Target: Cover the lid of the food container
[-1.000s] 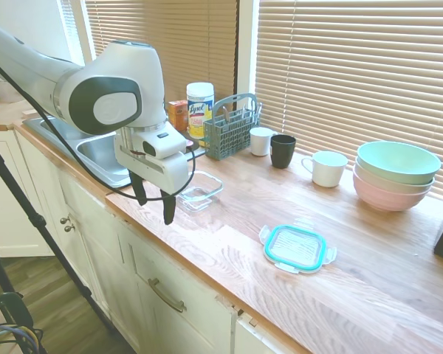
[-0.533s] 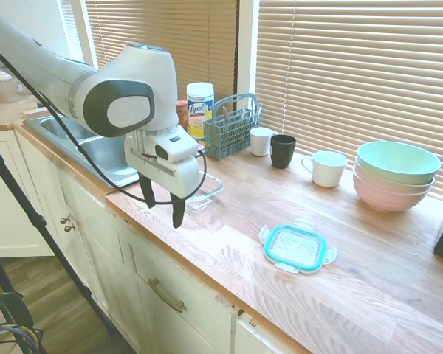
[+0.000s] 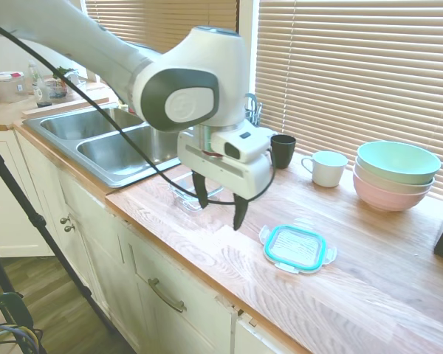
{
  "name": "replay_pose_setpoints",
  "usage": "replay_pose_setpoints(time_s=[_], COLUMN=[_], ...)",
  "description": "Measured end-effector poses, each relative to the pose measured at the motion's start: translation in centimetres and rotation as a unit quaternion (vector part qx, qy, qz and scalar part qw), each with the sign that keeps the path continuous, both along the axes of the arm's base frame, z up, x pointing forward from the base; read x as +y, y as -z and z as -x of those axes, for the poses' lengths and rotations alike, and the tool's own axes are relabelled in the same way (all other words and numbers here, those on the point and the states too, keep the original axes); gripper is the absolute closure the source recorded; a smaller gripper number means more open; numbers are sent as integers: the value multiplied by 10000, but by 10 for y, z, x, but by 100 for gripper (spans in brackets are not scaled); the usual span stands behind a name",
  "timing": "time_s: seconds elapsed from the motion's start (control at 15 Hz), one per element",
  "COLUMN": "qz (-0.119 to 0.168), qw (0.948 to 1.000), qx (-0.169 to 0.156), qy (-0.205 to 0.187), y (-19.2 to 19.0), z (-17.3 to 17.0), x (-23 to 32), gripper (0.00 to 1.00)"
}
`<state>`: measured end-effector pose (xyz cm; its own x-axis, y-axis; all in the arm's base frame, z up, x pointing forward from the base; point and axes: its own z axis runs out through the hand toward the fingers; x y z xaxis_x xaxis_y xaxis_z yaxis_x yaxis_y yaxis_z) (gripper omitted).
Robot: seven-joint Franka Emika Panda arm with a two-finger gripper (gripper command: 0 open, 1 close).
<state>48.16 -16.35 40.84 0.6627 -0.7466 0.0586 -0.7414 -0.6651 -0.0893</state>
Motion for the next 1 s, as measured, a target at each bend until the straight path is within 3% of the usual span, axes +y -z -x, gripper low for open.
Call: replay_pose_setpoints(time_s=[0.6,1.0], qz=[80,-143], qw=[9965,9958], qx=[151,106], qy=[-815,-893], y=[19,38], z=[-84,-107], x=[-108,-158], gripper=[0,0])
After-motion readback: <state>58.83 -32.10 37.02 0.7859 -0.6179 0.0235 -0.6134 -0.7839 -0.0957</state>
